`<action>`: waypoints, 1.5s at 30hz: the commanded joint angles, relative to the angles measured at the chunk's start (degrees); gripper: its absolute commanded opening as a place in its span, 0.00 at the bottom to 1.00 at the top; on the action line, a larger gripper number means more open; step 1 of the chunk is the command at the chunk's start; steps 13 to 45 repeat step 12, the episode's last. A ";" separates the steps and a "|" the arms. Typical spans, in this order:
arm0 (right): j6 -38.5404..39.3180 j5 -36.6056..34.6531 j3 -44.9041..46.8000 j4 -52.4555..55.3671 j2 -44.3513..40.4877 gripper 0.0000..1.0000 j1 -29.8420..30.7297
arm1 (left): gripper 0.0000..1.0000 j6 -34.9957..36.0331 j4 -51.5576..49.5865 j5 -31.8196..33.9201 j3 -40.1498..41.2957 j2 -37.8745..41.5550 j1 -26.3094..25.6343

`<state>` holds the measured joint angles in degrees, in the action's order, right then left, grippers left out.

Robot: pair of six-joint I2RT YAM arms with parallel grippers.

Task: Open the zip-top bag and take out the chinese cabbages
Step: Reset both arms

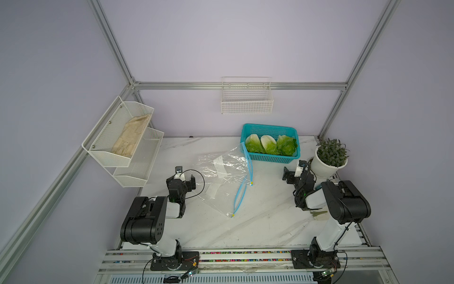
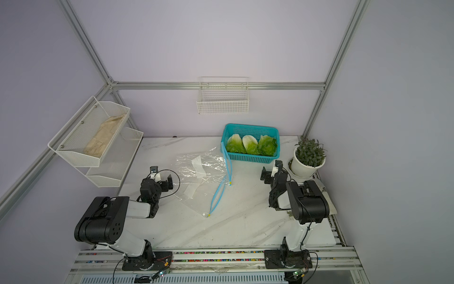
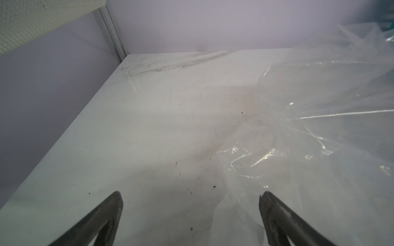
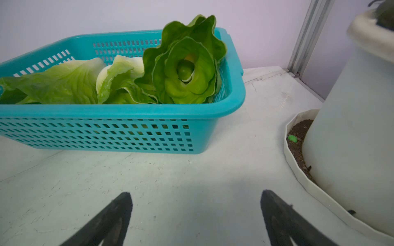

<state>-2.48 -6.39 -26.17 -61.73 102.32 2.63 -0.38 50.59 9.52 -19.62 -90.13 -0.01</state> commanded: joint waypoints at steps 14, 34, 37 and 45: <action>0.81 0.52 -0.53 -0.90 -0.45 0.97 -0.26 | 1.00 -0.10 3.05 0.38 -2.23 0.27 0.43; 0.81 0.52 -0.53 -0.90 -0.45 0.97 -0.26 | 1.00 -0.10 3.05 0.38 -2.23 0.27 0.43; 0.81 0.52 -0.53 -0.90 -0.45 0.97 -0.26 | 1.00 -0.10 3.05 0.38 -2.23 0.27 0.43; 0.81 0.52 -0.53 -0.90 -0.45 0.97 -0.26 | 1.00 -0.10 3.05 0.38 -2.23 0.27 0.43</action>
